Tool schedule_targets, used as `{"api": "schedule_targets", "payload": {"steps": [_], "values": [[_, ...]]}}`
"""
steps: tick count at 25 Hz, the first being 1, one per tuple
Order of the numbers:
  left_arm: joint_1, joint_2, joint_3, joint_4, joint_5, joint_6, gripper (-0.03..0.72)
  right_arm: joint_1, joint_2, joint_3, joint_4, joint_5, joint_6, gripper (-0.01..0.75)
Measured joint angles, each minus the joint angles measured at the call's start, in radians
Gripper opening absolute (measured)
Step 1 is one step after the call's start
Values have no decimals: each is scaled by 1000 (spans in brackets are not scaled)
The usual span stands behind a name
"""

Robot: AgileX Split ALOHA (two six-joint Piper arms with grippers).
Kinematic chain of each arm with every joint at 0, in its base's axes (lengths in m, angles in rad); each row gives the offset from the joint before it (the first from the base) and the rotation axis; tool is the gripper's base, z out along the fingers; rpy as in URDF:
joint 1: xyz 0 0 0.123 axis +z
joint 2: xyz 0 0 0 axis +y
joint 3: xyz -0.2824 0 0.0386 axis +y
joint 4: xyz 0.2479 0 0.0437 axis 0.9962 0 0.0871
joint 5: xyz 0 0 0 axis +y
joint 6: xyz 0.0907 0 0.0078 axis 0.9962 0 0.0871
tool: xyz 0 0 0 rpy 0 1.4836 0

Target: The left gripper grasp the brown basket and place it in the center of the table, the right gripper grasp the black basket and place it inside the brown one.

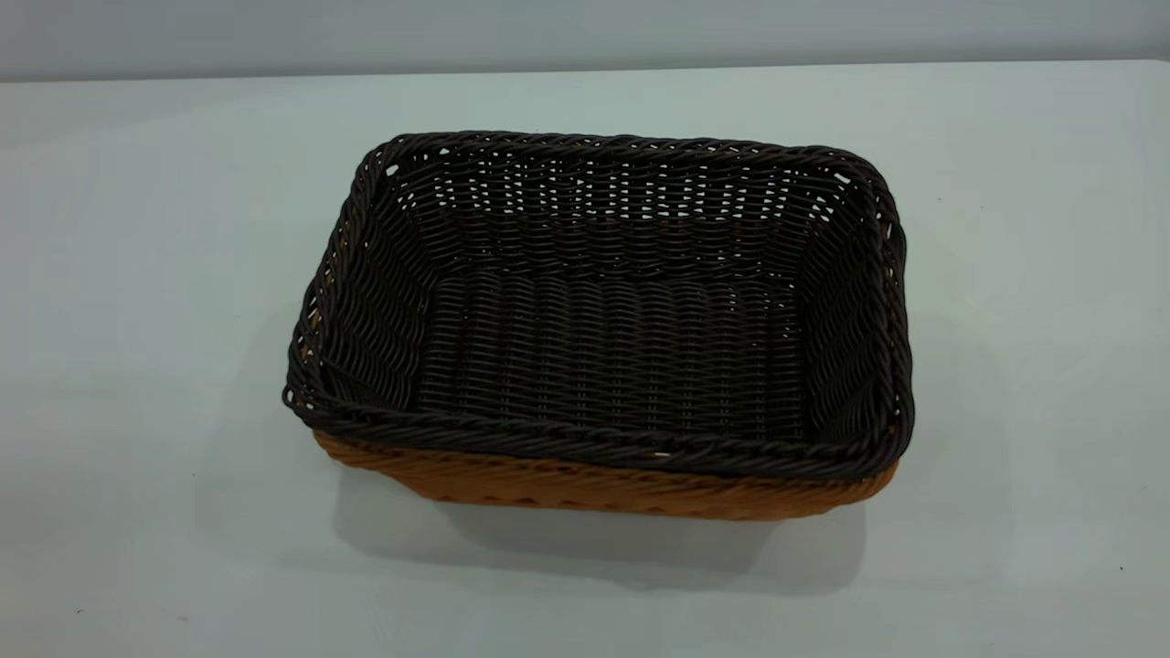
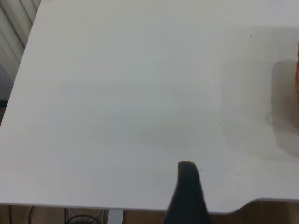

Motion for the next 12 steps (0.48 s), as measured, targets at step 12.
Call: {"api": "schedule_targets", "payload": {"steps": [12], "values": [[0, 0, 1, 0, 0, 0, 524, -89, 0, 1, -106, -4, 110, 584]]}}
